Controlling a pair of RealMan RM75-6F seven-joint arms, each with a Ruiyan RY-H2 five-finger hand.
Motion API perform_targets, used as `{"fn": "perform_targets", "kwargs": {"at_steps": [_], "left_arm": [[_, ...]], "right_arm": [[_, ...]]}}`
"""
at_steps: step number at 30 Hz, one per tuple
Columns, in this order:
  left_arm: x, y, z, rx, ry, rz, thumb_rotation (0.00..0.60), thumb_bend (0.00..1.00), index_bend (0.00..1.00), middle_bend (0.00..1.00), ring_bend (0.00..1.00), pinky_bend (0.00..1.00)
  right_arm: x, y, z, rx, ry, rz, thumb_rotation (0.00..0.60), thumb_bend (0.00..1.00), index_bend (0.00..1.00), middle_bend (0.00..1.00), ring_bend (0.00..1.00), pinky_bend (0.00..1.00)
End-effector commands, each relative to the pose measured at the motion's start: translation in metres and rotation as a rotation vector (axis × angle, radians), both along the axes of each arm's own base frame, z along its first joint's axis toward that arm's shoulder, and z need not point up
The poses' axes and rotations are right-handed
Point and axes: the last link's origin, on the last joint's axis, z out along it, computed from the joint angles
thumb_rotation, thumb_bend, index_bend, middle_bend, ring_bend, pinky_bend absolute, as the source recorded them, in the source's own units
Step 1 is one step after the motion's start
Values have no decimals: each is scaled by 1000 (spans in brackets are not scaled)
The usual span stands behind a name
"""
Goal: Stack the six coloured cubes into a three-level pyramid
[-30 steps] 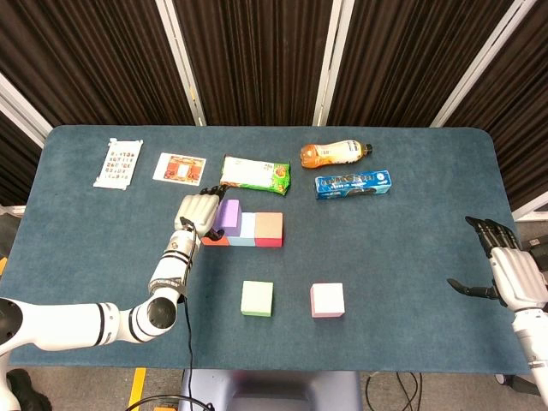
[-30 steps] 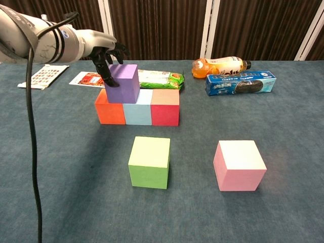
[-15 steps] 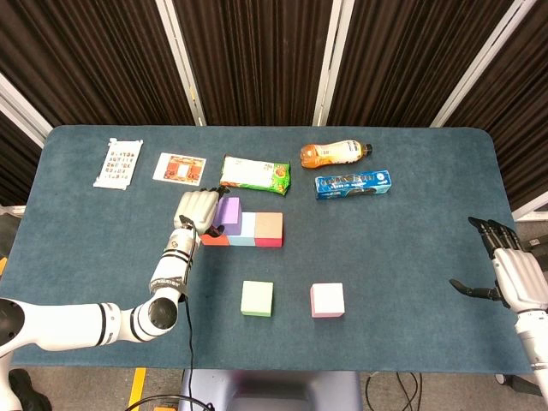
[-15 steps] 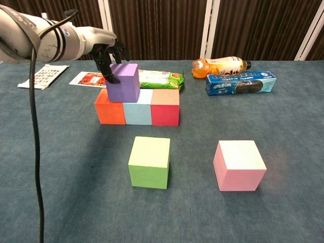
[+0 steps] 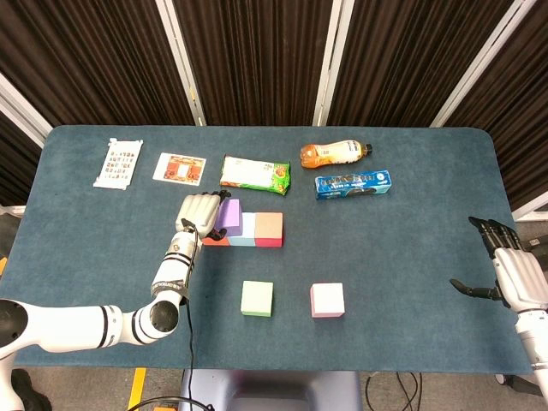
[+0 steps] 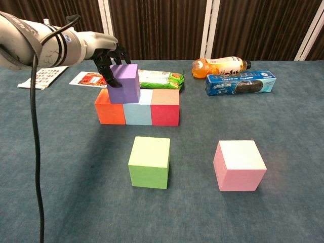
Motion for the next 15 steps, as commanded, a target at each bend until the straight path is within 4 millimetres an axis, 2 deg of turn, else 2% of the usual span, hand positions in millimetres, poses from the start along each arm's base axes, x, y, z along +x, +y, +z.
{"fn": "perform_targets", "kwargs": {"at_steps": [1, 8, 13, 15], "left_arm": [[0, 0, -1, -1, 0, -1, 600, 307, 185, 250, 241, 303], [-2, -3, -1, -8, 4, -6, 600, 307, 157, 203, 189, 301], [-4, -4, 1, -17, 10, -18, 600, 310, 37, 56, 25, 253], [-6, -5, 2, -19, 11, -21, 600, 309, 7, 12, 0, 227]], "right_arm": [[0, 0, 0, 1, 0, -1, 600, 263, 0, 184, 60, 165], [-1, 1, 0, -1, -2, -3, 600, 263, 0, 184, 60, 165], [0, 1, 0, -2, -2, -2, 600, 263, 0, 184, 60, 165], [0, 1, 0, -3, -3, -1, 600, 263, 0, 184, 60, 165]]}}
